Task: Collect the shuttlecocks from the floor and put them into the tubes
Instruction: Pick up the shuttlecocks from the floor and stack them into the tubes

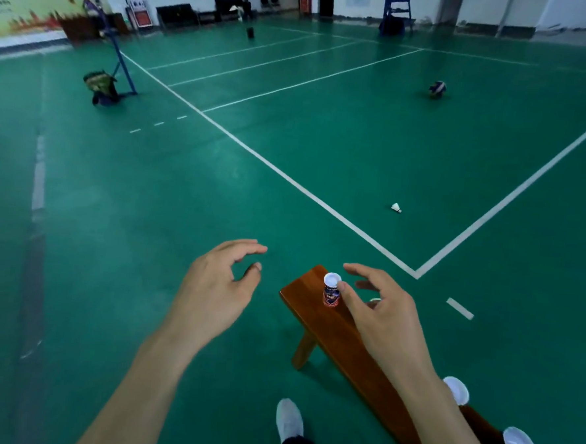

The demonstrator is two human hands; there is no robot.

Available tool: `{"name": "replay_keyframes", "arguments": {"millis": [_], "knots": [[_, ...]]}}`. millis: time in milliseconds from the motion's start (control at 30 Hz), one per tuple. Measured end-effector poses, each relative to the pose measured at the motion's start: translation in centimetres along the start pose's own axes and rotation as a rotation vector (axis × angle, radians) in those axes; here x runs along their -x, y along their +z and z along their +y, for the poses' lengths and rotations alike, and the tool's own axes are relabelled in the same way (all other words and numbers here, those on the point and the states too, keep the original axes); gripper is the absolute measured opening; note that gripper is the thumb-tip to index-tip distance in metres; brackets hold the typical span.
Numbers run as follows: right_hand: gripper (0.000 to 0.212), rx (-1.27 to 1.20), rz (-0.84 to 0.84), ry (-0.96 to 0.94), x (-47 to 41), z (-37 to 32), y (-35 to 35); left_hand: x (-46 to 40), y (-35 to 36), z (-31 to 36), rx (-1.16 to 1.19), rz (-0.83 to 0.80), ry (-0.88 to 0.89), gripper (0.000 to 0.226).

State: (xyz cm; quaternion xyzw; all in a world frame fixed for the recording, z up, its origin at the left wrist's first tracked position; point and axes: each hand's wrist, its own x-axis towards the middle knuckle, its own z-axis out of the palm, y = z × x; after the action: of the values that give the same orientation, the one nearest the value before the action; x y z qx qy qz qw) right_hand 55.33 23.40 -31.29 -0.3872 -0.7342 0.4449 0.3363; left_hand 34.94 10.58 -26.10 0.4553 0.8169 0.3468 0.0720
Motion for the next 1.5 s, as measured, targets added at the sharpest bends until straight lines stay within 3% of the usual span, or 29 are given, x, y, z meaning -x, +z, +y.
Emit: {"name": "replay_keyframes", "arguments": {"millis": [167,300,400,600,800,967,1167,1500], "knots": [[0.028,-0.05,-0.004,0.043,-11.4,0.0,9.2,-11.3,-0.7,-7.2,0.07,0.007,-0.095,0.026],[0.038,-0.066,-0.105,0.079,-23.8,-2.3,17.5,-22.9,-4.6,-12.3,0.072,0.039,-0.199,0.024],[0.04,-0.103,-0.156,0.046,-33.0,-5.4,22.9,-31.3,-8.1,-14.9,0.051,0.032,-0.151,0.032],[0.023,-0.241,-0.171,0.036,-47.2,-8.8,31.8,-45.6,-12.0,-20.9,0.066,0.099,-0.086,0.026],[0.011,-0.148,0.039,0.147,-59.2,-6.5,38.2,-62.0,-11.2,-27.7,0.084,-0.001,0.058,0.024],[0.015,-0.122,0.319,0.209,-67.1,-6.2,38.4,-76.5,-8.2,-29.3,0.144,-0.158,0.271,0.023],[0.016,-0.007,0.596,0.295,-74.0,-6.9,35.8,-90.9,-1.0,-24.2,0.236,-0.461,0.52,0.023],[0.019,-0.004,0.954,0.163,-95.7,-3.4,26.3,-111.6,13.1,-11.6,0.358,-0.536,0.744,0.022]]}}
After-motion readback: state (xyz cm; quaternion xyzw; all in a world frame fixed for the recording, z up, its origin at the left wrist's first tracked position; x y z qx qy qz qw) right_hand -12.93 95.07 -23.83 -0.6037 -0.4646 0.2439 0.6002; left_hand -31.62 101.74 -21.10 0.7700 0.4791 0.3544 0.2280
